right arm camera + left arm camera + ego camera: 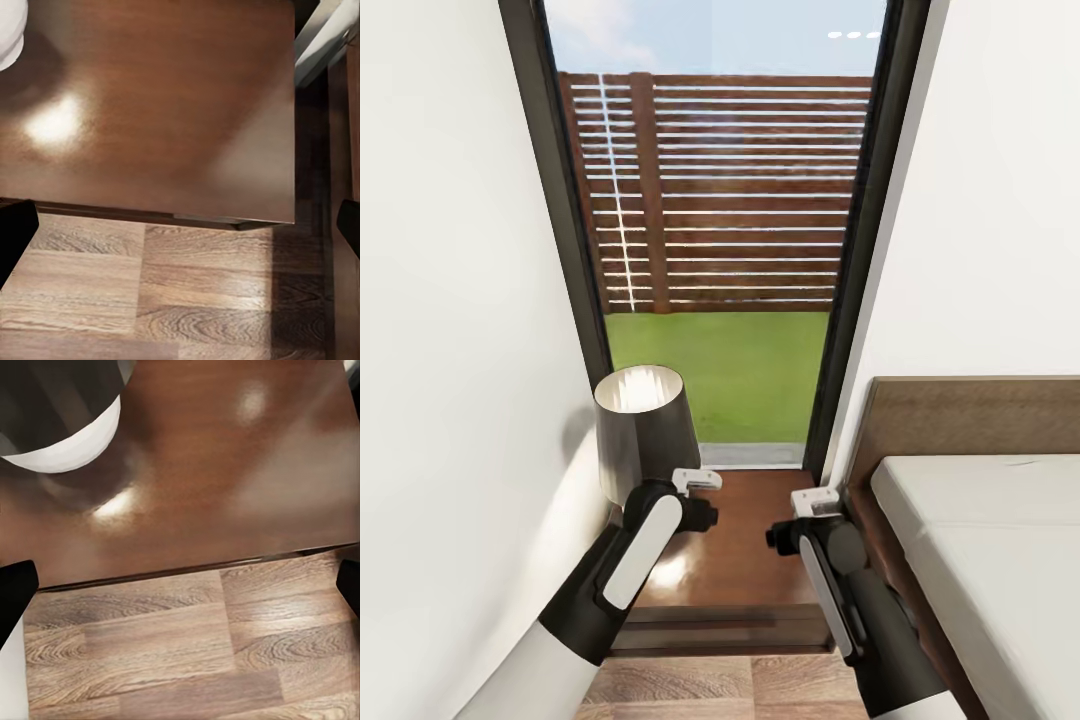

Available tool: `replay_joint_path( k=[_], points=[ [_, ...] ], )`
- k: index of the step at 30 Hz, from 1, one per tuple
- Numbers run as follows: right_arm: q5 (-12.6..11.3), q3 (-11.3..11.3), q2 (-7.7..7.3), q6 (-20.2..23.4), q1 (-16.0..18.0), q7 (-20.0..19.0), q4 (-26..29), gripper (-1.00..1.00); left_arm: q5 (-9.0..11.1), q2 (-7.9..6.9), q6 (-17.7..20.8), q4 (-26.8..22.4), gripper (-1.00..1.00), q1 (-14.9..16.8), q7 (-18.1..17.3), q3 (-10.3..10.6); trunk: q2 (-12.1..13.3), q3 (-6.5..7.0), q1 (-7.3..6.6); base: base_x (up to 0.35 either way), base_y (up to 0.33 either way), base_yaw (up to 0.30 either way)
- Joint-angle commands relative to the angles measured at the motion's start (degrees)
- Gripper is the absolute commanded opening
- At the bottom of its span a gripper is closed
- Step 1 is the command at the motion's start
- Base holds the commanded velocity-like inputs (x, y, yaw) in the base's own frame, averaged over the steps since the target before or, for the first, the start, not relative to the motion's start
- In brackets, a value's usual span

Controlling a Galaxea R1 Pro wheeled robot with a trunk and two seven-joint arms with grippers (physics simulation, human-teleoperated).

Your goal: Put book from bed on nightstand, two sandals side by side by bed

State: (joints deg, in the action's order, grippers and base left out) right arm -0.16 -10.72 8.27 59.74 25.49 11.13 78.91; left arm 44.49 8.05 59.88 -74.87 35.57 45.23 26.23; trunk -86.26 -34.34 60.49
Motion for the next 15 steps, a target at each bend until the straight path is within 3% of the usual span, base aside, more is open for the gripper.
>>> replay_joint_path(
  k=[1, 15],
  points=[
    [-0.06, -0.06, 0.0, 0.26, 0.0, 0.2, 0.54, 1.0, 0.55, 0.0, 0.12, -0.05, 1.0, 0.05, 0.61, 0.05, -0.03, -0.06, 0.0, 0.0, 0.0, 0.0],
    [-0.12, -0.04, -0.31, 0.26, -2.52, 0.21, 5.66, 1.0, 1.43, -0.28, 0.12, -4.01, 1.0, -0.28, 1.39, 0.17, -0.03, -0.06, 0.0, 0.0, 0.0, 0.0]
  ],
)
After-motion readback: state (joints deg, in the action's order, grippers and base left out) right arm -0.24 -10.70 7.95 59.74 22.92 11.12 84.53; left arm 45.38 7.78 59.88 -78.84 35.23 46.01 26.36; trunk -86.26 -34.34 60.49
